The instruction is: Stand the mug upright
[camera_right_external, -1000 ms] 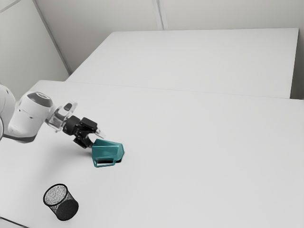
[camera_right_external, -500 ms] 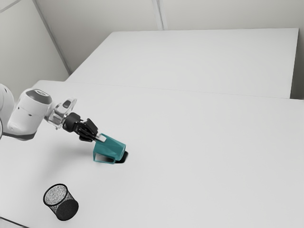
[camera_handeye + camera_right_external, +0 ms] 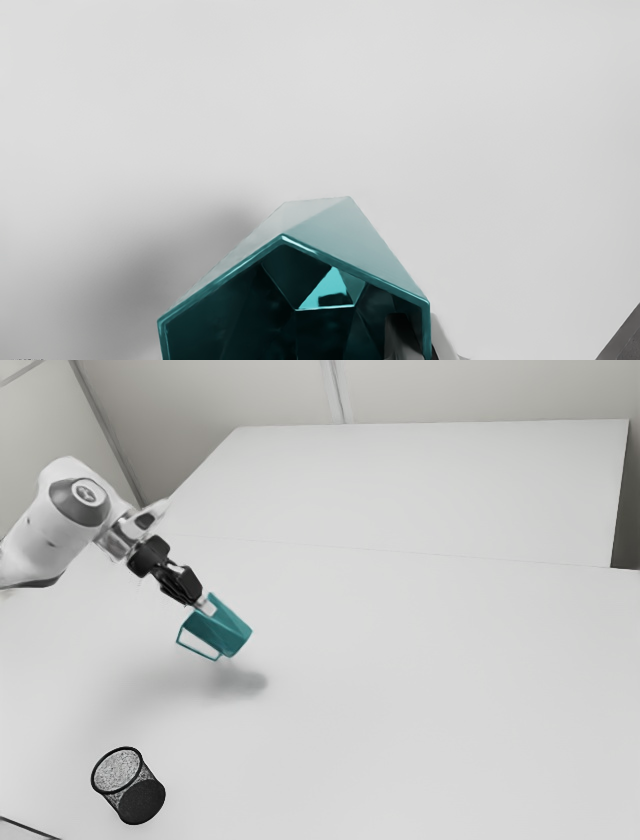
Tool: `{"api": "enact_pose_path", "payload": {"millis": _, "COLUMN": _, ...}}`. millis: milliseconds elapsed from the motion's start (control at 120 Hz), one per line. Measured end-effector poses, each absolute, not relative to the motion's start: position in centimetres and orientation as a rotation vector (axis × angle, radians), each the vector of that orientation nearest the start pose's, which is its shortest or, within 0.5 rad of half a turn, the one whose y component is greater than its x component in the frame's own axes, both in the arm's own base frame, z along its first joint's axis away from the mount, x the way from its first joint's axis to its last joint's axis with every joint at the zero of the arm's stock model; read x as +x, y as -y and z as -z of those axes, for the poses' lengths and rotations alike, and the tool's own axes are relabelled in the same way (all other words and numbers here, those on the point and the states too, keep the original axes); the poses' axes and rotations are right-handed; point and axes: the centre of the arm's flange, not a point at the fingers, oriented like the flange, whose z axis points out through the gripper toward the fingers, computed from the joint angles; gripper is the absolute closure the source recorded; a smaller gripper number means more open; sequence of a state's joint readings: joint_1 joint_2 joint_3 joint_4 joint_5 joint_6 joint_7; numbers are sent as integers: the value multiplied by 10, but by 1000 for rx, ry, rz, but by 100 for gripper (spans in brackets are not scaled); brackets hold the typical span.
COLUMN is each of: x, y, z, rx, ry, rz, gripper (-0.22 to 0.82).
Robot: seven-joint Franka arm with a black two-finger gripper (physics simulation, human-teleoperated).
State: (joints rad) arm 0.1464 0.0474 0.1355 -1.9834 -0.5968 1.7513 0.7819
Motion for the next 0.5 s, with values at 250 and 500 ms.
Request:
{"api": "enact_pose_path", "payload": {"millis": 250, "x": 564, "y": -36, "z": -455, "rx": 2885, "ry": 684, "rz": 25, "gripper": 77}}
{"api": "enact_pose_path", "payload": {"millis": 500, "x": 582, "y": -40, "z": -406, "rx": 3068, "ry": 598, "rz": 57, "gripper": 77}}
